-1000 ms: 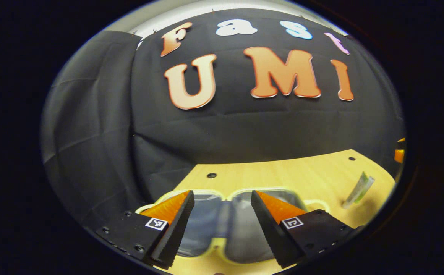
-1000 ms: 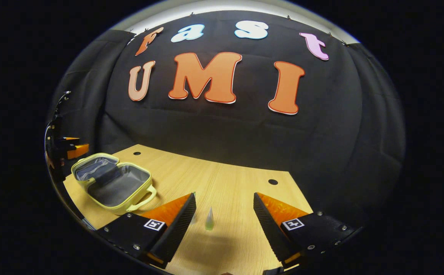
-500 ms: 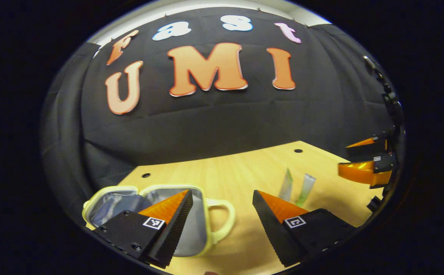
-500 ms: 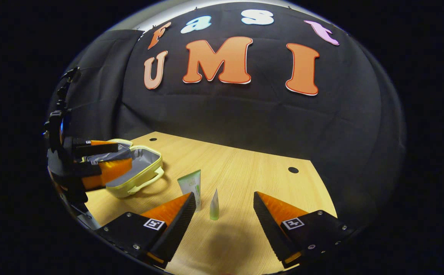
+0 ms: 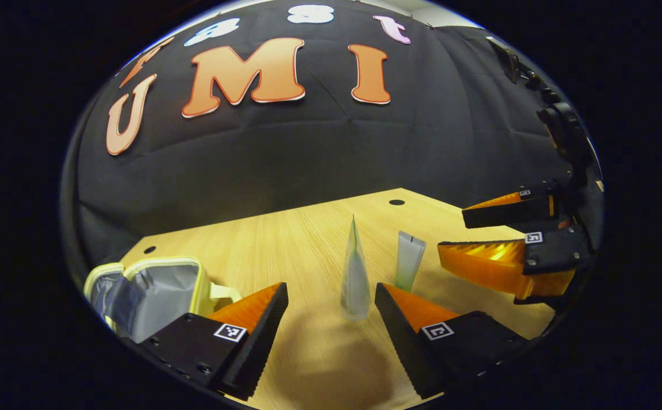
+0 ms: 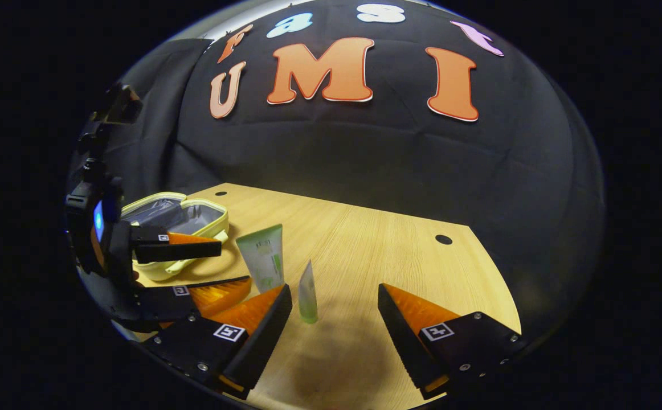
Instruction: First open the suitcase, pack the skin care products into it, and then close the suitcase.
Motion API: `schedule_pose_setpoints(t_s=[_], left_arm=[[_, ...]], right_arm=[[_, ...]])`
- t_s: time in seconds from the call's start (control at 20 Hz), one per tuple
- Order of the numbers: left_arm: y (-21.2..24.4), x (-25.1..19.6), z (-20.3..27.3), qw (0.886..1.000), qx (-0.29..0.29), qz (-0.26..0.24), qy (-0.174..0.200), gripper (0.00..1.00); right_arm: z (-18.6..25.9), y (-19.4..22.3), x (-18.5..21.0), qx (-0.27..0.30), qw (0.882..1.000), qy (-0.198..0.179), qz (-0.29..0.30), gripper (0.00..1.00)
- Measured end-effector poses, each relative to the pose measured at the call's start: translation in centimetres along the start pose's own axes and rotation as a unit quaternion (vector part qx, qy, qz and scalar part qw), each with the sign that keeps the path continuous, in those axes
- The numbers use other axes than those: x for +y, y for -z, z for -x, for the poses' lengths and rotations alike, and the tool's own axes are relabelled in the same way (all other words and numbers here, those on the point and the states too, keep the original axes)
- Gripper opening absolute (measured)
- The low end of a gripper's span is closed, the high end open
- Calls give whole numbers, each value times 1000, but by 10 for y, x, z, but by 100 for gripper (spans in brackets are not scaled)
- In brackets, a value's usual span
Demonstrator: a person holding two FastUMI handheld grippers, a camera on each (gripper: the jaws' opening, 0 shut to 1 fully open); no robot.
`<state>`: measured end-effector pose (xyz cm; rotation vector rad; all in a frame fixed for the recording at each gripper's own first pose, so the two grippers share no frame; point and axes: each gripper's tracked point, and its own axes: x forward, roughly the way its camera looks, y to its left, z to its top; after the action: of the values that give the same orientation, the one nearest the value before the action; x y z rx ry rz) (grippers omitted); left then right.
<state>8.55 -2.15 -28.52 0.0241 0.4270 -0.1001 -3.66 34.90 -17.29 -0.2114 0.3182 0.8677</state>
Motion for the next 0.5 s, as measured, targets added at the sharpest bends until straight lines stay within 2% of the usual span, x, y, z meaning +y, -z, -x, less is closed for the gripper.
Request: schedule_pose_setpoints(t_s=[0.05,0.1,0.2,0.3,0.35,0.4,0.45,0.5], left_arm=[[3,-4,-9,1000,3,2,4,91],[7,-8,-18,1000,9,5,13,91],[14,-13,-31,999,21,9,26,85],[18,-16,-43,999,24,9,32,77],[22,-18,-45,999,26,10,37,64],[22,-20,-48,999,26,11,40,59],[21,-21,-48,999,24,9,40,47],[19,-21,-49,999,25,9,44,47]], right_arm=[[-2,5,2,5,1000,-4,1,96],[-3,9,2,8,1000,-8,0,96],[-6,15,3,12,1000,-13,0,96],[-13,22,3,20,1000,-19,7,97],[-16,26,3,23,999,-23,10,96],[-19,27,4,26,999,-27,11,97],[-24,27,6,29,999,-32,11,97],[-28,29,8,33,999,-39,11,96]])
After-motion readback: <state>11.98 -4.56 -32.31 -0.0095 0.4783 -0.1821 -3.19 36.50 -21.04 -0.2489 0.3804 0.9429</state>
